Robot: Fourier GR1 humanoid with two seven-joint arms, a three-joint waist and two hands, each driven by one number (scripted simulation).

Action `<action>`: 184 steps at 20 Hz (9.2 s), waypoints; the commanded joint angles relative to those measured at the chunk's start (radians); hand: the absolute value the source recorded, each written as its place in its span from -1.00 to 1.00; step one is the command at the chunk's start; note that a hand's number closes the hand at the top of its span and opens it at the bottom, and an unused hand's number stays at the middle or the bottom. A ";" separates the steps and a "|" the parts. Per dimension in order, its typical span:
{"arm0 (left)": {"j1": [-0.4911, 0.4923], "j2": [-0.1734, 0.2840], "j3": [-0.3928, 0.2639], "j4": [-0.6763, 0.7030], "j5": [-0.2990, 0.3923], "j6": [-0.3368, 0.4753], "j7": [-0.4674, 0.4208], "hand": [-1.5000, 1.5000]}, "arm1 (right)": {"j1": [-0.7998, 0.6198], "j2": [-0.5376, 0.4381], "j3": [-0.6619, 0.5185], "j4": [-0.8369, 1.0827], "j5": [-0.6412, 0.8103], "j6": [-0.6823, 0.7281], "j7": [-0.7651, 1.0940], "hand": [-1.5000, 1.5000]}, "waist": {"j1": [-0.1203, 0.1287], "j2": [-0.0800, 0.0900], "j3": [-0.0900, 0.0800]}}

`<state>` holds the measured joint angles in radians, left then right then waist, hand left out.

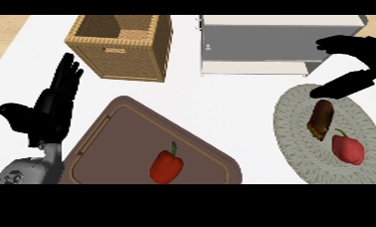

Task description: Pick the sweet potato from the placemat and place it in the tiered shelf

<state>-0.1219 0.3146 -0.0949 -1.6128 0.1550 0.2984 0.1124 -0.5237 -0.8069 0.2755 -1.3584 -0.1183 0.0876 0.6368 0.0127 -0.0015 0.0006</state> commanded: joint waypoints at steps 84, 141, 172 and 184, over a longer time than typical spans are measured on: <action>0.089 -0.131 0.107 -0.065 -0.135 -0.101 0.009 0.00 | 0.201 0.789 0.321 -0.174 0.976 0.087 0.244 1.00 | -0.022 -0.006 -0.001; 0.040 -0.145 0.182 -0.028 -0.135 -0.182 -0.003 0.00 | -0.399 0.703 -0.511 0.375 0.943 -0.443 -0.136 -1.00 | 0.009 0.009 -0.001; 0.043 -0.144 0.200 -0.100 -0.153 -0.179 0.087 0.00 | -0.081 0.396 -0.790 -0.203 0.518 -0.216 -0.033 -1.00 | -0.026 -0.002 0.000; 0.026 -0.196 0.171 -0.025 -0.188 -0.170 0.030 0.00 | 0.207 0.331 -0.955 -0.382 0.207 -0.044 -0.132 -1.00 | -0.017 0.001 -0.001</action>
